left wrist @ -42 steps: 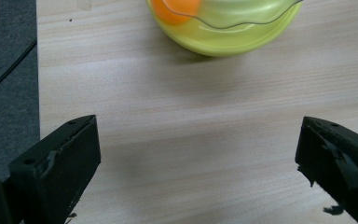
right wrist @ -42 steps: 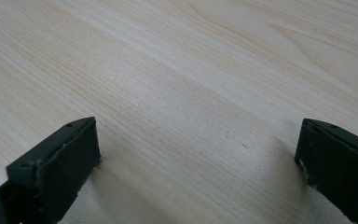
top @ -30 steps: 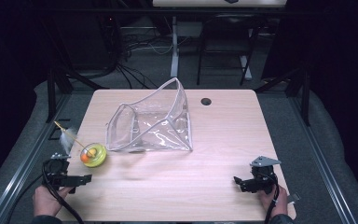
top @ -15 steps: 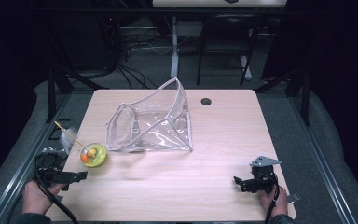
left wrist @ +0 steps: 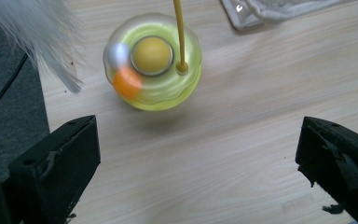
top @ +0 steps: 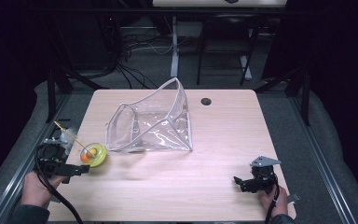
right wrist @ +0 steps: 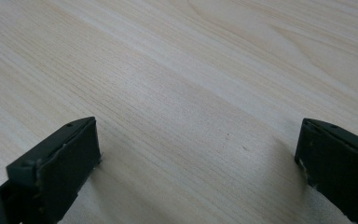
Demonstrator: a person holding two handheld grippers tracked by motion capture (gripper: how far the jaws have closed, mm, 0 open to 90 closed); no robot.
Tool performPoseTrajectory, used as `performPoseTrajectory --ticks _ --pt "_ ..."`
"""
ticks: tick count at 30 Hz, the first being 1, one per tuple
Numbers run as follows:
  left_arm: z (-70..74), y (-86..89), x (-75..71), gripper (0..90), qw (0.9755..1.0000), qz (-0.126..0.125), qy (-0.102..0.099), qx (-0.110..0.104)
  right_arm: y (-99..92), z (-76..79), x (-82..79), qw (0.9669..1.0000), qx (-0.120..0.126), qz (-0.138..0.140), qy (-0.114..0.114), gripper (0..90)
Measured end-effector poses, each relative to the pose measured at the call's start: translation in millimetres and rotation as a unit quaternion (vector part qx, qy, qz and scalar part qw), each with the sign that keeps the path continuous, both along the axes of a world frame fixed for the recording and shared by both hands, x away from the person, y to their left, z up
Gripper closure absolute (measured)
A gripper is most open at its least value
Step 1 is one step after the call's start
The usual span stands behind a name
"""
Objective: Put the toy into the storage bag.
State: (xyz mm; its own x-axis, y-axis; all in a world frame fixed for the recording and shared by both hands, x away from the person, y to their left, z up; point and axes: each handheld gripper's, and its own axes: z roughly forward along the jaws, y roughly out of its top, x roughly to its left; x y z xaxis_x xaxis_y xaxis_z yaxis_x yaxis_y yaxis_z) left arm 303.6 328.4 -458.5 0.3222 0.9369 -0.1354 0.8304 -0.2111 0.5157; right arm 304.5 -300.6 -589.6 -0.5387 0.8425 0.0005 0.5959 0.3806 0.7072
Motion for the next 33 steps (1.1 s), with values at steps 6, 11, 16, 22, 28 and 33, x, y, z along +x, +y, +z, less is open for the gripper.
performPoseTrajectory --ticks 6,11,16,22,28,33 --pt "12.7 -0.9 6.6 0.0 0.9998 -0.006 -0.011 -0.012 -0.2 0.2 -0.1 1.0 -0.002 0.001 0.001 0.0" --pt "24.3 -4.4 14.2 0.0 0.9997 -0.012 -0.018 -0.013 -0.1 0.1 -0.1 1.0 -0.001 0.001 0.001 0.0" --pt "33.7 -7.4 21.1 0.0 0.9996 -0.016 -0.021 -0.013 -0.2 0.2 -0.1 1.0 -0.002 0.001 0.001 0.0" --pt "41.7 -9.8 27.3 0.0 0.9993 -0.014 -0.033 -0.007 -0.1 0.2 -0.2 1.0 -0.001 0.002 0.0 0.0" --pt "46.5 -7.9 36.2 3.3 0.9996 -0.004 -0.027 0.012 -0.2 0.2 -0.2 1.0 -0.001 0.003 0.001 0.0" --pt "51.6 -4.3 42.6 13.5 0.9995 0.005 -0.029 0.015 -0.2 0.2 -0.2 1.0 -0.001 0.003 0.001 0.0"
